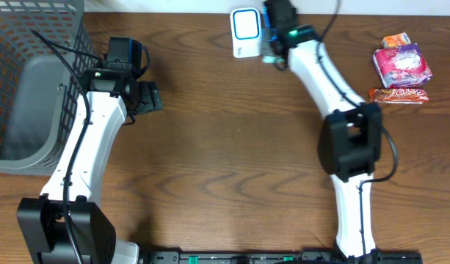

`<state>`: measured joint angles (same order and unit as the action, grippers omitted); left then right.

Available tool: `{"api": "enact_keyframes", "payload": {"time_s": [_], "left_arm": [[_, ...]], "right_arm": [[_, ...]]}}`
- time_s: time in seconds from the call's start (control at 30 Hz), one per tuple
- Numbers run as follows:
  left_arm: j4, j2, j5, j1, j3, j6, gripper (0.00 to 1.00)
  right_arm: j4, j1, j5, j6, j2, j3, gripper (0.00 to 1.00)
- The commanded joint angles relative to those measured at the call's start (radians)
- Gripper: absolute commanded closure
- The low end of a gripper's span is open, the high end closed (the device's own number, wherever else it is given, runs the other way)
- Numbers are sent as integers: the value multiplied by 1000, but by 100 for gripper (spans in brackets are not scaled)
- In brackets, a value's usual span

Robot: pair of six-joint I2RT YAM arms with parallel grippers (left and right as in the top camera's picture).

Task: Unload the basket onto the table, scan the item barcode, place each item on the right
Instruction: 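Carry the mint-green packet right and drop it on the packet pile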

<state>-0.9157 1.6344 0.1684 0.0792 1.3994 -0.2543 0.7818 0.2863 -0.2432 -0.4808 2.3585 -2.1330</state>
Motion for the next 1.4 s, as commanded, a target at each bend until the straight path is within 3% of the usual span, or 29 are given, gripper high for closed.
{"api": "enact_keyframes", "payload": {"time_s": [0.0,0.33,0.7,0.77,0.93,1.0,1.03,1.2,1.37], "left_arm": [[-3,10,20,-2,5,6,2],[-3,10,20,-2,4,6,2],[-3,10,20,-2,4,6,2],[-3,10,20,-2,4,6,2],[-3,10,20,-2,4,6,2],[-3,10,20,-2,4,6,2],[-3,10,20,-2,4,6,2],[-3,10,20,-2,4,6,2],[-3,10,20,-2,4,6,2]], "right_arm": [[97,-102,-136,-154,-125,-6,99],[409,-401,-129,-390,-123,3,99],[359,-568,-91,-391,-113,150,95],[335,-582,-90,-391,-113,172,89],[288,-603,-95,-314,-114,177,61],[280,-606,-95,-251,-117,174,33],[280,-606,-95,-224,-120,171,29],[294,-602,-90,-145,-159,163,21],[326,-579,-87,-138,-270,163,20]]}}
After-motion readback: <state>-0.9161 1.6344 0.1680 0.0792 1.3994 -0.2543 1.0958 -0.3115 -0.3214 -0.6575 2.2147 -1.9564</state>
